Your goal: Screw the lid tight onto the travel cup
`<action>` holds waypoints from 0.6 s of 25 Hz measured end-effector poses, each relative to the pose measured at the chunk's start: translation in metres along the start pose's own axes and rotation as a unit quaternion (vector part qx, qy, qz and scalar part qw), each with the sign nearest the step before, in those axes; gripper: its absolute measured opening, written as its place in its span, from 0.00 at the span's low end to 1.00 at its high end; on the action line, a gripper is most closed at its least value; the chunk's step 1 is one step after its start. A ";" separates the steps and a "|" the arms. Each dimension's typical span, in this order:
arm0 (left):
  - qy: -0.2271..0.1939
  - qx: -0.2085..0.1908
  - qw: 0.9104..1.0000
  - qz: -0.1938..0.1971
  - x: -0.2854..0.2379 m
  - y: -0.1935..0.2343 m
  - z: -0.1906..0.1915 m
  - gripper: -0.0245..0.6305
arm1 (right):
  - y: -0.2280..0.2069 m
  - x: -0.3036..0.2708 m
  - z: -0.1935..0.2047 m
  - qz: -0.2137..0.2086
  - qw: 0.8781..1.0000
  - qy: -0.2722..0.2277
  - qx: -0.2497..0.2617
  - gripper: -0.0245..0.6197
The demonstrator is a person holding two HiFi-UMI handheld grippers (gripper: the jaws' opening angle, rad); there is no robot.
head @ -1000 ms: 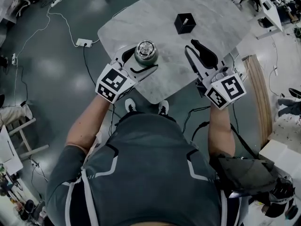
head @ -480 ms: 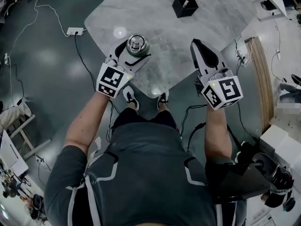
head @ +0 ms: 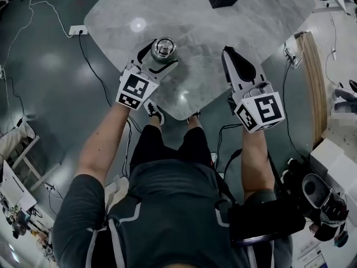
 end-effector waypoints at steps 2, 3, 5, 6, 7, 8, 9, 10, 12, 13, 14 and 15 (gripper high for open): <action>0.005 0.010 1.000 0.000 -0.011 0.003 0.013 0.60 | -0.001 -0.006 0.012 0.000 1.000 0.008 -0.003 0.10; 0.007 0.013 1.000 0.001 -0.016 0.004 0.019 0.60 | -0.002 -0.009 0.018 0.001 1.000 0.011 -0.005 0.10; 0.011 0.016 1.000 0.003 -0.025 0.006 0.028 0.60 | -0.004 -0.013 0.028 0.004 1.000 0.016 -0.009 0.10; 0.012 0.015 1.000 0.004 -0.029 0.007 0.031 0.60 | -0.006 -0.015 0.032 0.006 1.000 0.018 -0.011 0.10; 0.012 0.015 1.000 0.006 -0.032 0.007 0.032 0.60 | -0.008 -0.016 0.036 0.008 1.000 0.020 -0.012 0.10; 0.012 0.014 1.000 0.007 -0.035 0.008 0.034 0.60 | -0.010 -0.018 0.040 0.009 1.000 0.021 -0.013 0.10; 0.013 0.013 1.000 0.008 -0.038 0.008 0.036 0.60 | -0.012 -0.019 0.044 0.010 1.000 0.022 -0.013 0.10; 0.014 0.012 1.000 0.009 -0.041 0.008 0.037 0.60 | -0.013 -0.019 0.047 0.011 1.000 0.022 -0.013 0.10; 0.018 0.008 1.000 0.010 -0.045 0.010 0.040 0.60 | -0.016 -0.021 0.051 0.014 0.999 0.024 -0.017 0.10; 0.019 0.006 1.000 0.010 -0.047 0.010 0.042 0.60 | -0.018 -0.022 0.053 0.015 0.999 0.025 -0.018 0.10; 0.021 0.005 1.000 0.011 -0.049 0.011 0.043 0.60 | -0.019 -0.023 0.054 0.016 0.999 0.025 -0.019 0.10; 0.021 0.005 1.000 0.011 -0.051 0.012 0.044 0.60 | -0.020 -0.025 0.054 0.017 0.999 0.025 -0.019 0.10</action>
Point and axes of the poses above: the fingertips, and each gripper's own axes: x backward along the fingers, y to its left, z out of its underside, the point moved 7 cm from there along x, backward along the fingers, and after that the axes turned 2 degrees about y, right-handed, at the moved point
